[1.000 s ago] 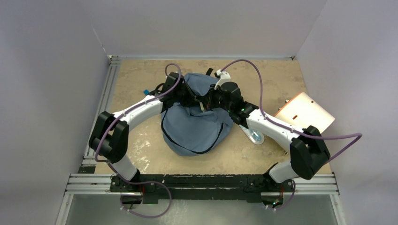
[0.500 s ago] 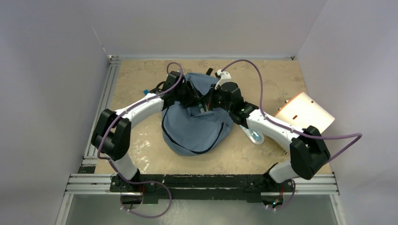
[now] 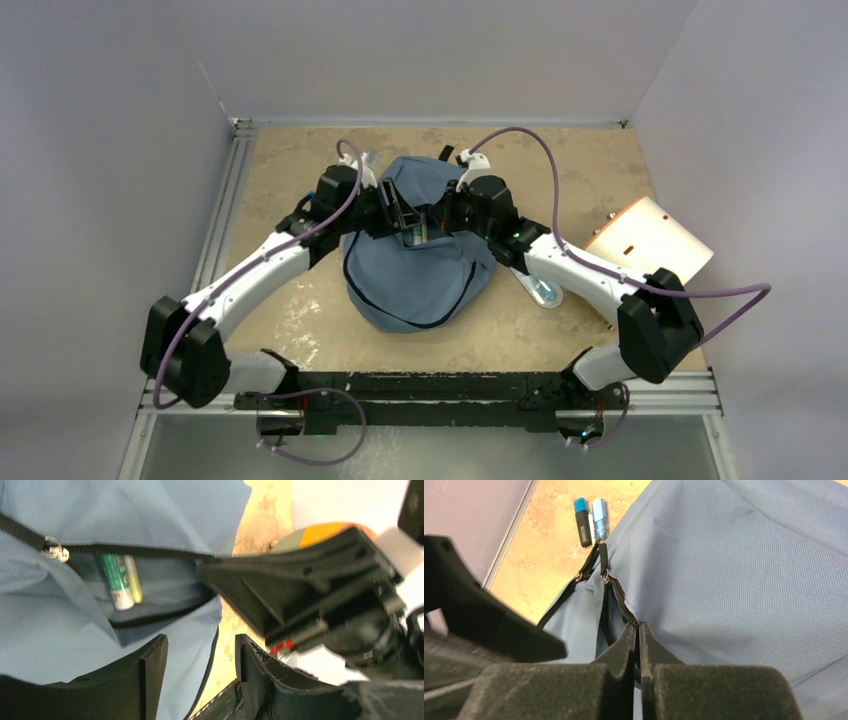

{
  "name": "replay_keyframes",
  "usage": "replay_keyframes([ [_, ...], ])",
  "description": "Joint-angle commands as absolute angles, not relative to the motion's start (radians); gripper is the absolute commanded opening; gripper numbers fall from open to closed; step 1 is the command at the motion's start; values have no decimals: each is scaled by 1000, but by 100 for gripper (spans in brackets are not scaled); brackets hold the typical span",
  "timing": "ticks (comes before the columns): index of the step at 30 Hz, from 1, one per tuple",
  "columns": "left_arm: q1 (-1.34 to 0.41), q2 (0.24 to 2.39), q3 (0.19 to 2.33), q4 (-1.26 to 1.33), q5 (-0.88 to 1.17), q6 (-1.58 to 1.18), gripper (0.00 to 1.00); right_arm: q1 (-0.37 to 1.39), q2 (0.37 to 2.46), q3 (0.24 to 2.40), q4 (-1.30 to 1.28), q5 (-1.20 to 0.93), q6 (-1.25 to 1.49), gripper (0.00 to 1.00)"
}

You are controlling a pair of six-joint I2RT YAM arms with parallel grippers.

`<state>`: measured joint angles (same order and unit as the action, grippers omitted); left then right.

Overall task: Pack the student bag
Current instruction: Place the stationery in the student bag, then pick up the stationery from the center of the board.

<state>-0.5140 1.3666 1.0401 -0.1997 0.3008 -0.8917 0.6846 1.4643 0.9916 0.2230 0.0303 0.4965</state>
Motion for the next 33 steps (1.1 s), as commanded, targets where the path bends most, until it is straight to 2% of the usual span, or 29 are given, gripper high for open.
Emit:
replay_keyframes([
  [1, -515, 1227, 940, -165, 344, -759, 51, 697, 1438, 1017, 293, -3, 492, 0],
  [6, -498, 1100, 844, -203, 238, -708, 51, 697, 1442, 1019, 291, -3, 497, 0],
  [12, -358, 1081, 835, -301, 155, -741, 52, 697, 1432, 1013, 279, -3, 493, 0],
  [23, -187, 1347, 975, -329, -35, -673, 52, 697, 1397, 1003, 269, 14, 498, 0],
  [33, -59, 1588, 1127, -317, -37, -606, 51, 698, 1393, 1006, 264, 14, 513, 0],
])
